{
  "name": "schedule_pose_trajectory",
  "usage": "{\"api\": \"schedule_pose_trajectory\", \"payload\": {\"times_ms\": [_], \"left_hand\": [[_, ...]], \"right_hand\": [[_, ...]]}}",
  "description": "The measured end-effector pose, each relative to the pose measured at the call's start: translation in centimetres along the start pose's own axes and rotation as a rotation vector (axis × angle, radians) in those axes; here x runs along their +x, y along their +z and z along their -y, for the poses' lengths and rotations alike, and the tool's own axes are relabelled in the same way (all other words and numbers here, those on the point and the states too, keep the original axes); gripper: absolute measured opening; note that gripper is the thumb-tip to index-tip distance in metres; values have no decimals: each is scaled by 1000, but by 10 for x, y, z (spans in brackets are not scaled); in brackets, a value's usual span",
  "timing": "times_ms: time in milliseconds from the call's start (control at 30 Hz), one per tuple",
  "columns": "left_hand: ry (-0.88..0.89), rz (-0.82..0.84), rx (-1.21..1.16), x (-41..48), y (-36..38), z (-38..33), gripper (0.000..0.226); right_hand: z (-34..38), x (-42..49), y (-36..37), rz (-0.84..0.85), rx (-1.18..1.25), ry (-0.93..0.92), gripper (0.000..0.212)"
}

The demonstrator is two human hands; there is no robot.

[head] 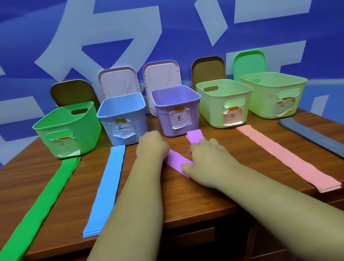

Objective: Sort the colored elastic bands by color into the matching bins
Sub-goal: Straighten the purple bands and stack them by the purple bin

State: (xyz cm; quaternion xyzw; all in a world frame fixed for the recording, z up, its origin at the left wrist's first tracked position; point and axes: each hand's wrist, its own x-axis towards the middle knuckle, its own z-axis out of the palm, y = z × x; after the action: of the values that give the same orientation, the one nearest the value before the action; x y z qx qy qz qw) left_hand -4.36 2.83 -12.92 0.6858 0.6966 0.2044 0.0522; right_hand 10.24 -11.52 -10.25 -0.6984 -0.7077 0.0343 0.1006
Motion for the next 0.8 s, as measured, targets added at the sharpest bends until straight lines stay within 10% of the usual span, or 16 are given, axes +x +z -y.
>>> {"api": "schedule_pose_trajectory", "payload": {"times_ms": [400,800], "left_hand": [[-82,-67,16,9,0,7,32],[153,-405,-643,4,-48,-11,18]], "right_hand": [[11,15,12,49,-57,13,45],[2,2,-11,66,163,-7,21]]}}
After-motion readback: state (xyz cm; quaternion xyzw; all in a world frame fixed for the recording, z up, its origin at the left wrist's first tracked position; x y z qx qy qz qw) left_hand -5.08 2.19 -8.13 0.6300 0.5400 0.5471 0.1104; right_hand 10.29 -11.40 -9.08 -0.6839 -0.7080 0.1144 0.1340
